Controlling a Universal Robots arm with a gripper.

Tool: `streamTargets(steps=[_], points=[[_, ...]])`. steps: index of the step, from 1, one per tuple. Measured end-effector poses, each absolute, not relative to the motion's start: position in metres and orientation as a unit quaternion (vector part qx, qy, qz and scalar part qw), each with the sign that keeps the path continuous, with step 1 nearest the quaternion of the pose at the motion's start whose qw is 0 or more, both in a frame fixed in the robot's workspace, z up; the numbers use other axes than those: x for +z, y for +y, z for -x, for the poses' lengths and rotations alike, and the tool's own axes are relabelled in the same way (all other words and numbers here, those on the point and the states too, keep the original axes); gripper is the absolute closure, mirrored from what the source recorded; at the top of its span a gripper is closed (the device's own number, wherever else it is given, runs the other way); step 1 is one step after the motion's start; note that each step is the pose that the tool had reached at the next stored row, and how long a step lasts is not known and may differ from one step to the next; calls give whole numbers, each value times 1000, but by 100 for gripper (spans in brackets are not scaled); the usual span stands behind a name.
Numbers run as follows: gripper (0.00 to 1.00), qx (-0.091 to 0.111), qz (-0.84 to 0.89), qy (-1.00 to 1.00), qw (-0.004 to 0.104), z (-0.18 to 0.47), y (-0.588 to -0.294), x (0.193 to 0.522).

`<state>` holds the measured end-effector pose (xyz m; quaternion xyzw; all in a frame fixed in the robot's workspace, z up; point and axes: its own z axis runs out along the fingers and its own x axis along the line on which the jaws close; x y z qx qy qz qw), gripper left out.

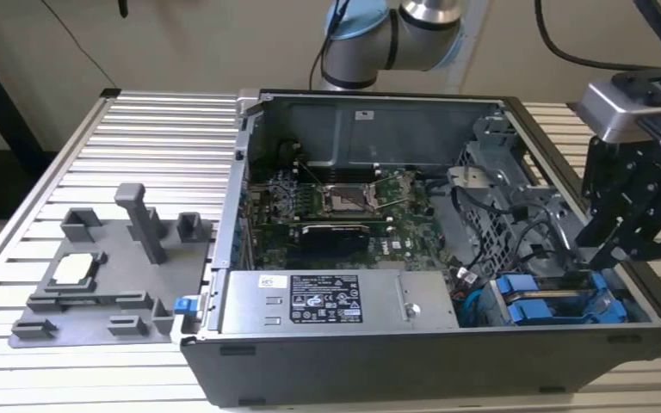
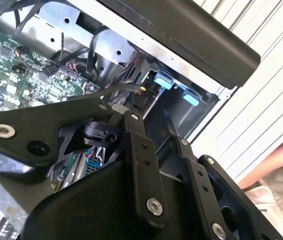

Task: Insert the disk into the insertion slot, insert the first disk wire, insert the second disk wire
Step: 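Insert the first disk wire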

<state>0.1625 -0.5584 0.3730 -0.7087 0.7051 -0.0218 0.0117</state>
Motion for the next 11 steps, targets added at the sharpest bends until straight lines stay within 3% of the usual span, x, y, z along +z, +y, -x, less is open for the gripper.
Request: streamTargets(steps=[11], points=[[67,-24,708,705,13,-146,-557,390]])
